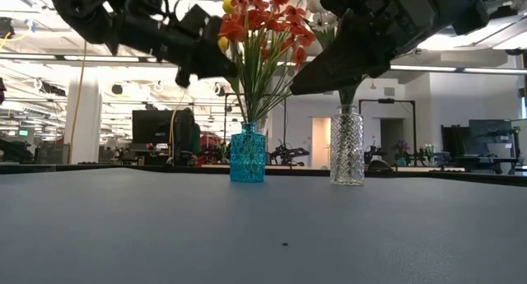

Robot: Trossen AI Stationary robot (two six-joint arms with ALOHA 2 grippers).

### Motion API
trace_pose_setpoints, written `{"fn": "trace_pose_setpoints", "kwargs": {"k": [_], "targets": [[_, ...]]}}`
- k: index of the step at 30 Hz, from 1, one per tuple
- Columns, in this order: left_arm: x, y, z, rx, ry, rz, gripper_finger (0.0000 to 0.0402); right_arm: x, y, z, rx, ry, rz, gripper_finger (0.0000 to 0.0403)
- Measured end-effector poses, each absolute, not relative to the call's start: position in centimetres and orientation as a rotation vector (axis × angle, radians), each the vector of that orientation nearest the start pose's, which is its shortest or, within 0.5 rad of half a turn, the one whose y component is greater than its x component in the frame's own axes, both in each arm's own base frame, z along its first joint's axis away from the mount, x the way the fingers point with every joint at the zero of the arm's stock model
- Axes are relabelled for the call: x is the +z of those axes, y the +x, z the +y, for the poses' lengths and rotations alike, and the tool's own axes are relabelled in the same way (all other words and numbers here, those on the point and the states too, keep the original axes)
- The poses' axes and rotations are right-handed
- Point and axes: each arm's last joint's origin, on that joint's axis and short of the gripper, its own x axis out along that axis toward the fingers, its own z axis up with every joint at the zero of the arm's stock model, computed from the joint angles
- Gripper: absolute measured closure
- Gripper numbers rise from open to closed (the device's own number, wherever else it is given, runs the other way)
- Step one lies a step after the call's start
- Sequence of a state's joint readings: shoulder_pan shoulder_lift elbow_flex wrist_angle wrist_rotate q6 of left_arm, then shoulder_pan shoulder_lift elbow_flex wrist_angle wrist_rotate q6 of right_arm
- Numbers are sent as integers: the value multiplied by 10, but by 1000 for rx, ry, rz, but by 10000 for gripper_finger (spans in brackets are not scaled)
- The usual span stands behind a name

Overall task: Sort flowers into vase by color
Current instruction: Put the yellow tulip into the blue vase, then return to Home Position

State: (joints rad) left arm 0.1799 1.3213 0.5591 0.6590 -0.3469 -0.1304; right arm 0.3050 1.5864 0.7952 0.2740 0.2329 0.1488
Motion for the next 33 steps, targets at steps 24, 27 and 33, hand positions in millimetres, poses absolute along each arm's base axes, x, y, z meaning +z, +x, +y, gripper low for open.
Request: {"fn": "trace_pose_setpoints", "kwargs": {"k": [24, 27, 33], "targets": [[186, 286, 63, 521, -167, 84, 376, 187, 308, 93, 41, 3, 513, 241], [191, 283, 62, 523, -167, 88, 351, 187, 308, 93, 41, 3, 514, 241], [199, 272, 60, 546, -176, 160, 306, 186, 307, 93, 44, -17, 529, 241]]}}
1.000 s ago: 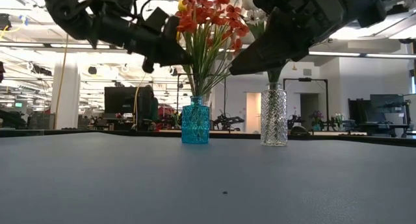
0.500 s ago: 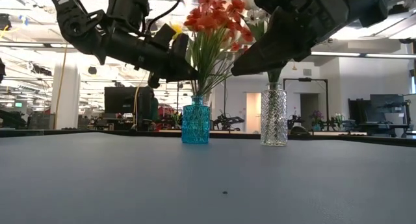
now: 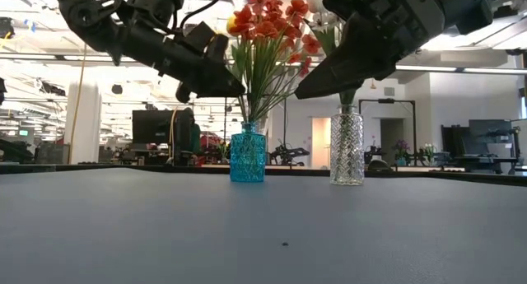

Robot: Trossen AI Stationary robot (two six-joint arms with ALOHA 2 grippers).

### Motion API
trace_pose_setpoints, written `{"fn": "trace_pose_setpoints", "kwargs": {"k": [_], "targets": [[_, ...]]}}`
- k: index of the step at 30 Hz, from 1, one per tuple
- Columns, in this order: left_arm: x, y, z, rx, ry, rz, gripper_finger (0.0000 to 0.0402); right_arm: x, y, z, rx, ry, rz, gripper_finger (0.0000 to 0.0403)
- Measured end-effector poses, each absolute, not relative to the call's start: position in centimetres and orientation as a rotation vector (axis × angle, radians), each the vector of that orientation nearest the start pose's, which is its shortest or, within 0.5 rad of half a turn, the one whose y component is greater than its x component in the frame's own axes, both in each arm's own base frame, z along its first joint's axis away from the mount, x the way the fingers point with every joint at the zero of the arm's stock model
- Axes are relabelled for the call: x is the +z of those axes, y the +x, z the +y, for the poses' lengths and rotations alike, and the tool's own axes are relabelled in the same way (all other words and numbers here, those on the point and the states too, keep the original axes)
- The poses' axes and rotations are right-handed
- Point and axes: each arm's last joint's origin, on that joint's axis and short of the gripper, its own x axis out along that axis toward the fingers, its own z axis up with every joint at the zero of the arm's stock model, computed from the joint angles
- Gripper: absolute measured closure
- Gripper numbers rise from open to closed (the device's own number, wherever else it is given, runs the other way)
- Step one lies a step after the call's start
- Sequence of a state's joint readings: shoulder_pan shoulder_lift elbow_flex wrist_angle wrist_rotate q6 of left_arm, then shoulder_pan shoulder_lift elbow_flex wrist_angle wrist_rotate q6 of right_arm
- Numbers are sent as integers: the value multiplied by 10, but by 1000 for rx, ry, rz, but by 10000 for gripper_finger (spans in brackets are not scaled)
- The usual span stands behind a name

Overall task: Sort flowers into vase by color
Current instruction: Return to Home Position

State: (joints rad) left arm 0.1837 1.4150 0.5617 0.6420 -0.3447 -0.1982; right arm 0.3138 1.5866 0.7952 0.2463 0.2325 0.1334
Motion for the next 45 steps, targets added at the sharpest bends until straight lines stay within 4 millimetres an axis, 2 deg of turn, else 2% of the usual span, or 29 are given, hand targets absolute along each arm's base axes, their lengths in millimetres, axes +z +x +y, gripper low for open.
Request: {"fn": "trace_pose_setpoints", "kwargs": {"k": [5, 9, 14, 19, 24, 29, 37, 45], "targets": [[207, 258, 58, 549, -201, 234, 291, 185, 307, 93, 46, -27, 537, 241], [216, 246, 53, 476, -201, 294, 290, 187, 305, 92, 45, -33, 549, 241], [230, 226, 46, 394, -220, 332, 290, 200, 293, 88, 43, -43, 583, 241], [236, 212, 27, 249, -203, 281, 290, 212, 276, 84, 52, -59, 580, 241], [224, 202, 5, 117, -163, 185, 290, 210, 252, 76, 52, -42, 543, 241], [205, 192, -7, 47, -111, 118, 290, 205, 228, 67, 51, 13, 411, 241], [178, 180, -1, 161, -73, 144, 290, 190, 201, 44, -51, 97, 348, 249], [168, 157, 2, 181, -86, 101, 290, 175, 177, 22, -140, 143, 330, 300]]}}
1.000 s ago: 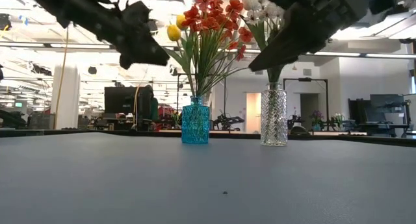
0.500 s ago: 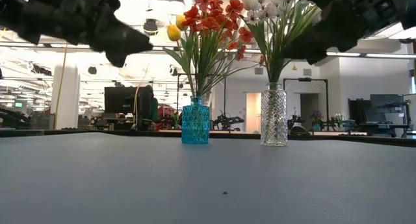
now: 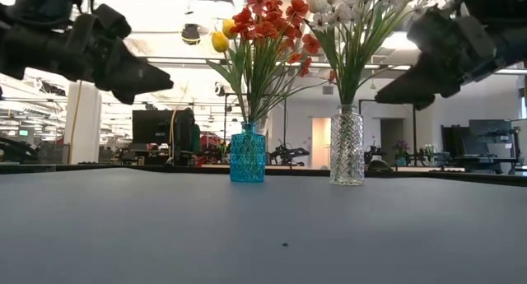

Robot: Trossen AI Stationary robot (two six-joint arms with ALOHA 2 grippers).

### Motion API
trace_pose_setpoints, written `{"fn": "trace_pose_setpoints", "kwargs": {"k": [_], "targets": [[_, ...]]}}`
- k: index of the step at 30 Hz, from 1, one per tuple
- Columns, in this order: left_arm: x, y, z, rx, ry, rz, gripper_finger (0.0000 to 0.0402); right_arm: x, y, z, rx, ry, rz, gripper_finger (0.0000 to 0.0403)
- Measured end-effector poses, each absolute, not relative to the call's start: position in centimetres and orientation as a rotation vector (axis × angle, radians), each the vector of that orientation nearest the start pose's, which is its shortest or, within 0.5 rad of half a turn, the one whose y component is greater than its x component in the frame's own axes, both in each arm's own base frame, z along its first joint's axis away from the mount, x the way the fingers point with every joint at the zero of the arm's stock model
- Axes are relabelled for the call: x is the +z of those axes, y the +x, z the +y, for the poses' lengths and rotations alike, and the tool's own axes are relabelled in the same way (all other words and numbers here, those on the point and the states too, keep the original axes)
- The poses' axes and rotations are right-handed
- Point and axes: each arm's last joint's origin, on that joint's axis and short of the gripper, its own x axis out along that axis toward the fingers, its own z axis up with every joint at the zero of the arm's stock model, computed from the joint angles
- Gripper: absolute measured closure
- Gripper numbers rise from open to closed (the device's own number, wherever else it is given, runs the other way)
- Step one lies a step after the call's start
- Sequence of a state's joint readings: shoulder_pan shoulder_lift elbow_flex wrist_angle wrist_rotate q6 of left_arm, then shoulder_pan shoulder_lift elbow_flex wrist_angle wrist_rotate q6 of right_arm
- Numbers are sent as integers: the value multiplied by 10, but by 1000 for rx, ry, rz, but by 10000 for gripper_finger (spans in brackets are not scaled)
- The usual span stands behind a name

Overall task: Sort flowers into vase by color
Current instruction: Return to Home Position

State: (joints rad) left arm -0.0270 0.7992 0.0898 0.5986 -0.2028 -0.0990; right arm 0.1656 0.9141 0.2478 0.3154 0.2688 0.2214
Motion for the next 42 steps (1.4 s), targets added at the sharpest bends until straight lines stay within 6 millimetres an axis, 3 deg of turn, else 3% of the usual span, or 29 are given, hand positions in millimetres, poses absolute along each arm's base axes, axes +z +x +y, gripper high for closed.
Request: {"fn": "trace_pose_setpoints", "kwargs": {"k": [9, 19, 24, 42], "targets": [[163, 128, 4, 217, -117, 40, 290, 170, 145, 8, -189, 166, 275, 386], [164, 104, 4, 212, -109, 47, 290, 157, 122, 1, -219, 214, 173, 382], [172, 97, 3, 157, -116, -36, 290, 152, 117, -3, -245, 252, 143, 386], [170, 98, 3, 148, -161, -14, 290, 145, 115, -7, -252, 254, 208, 354]]}}
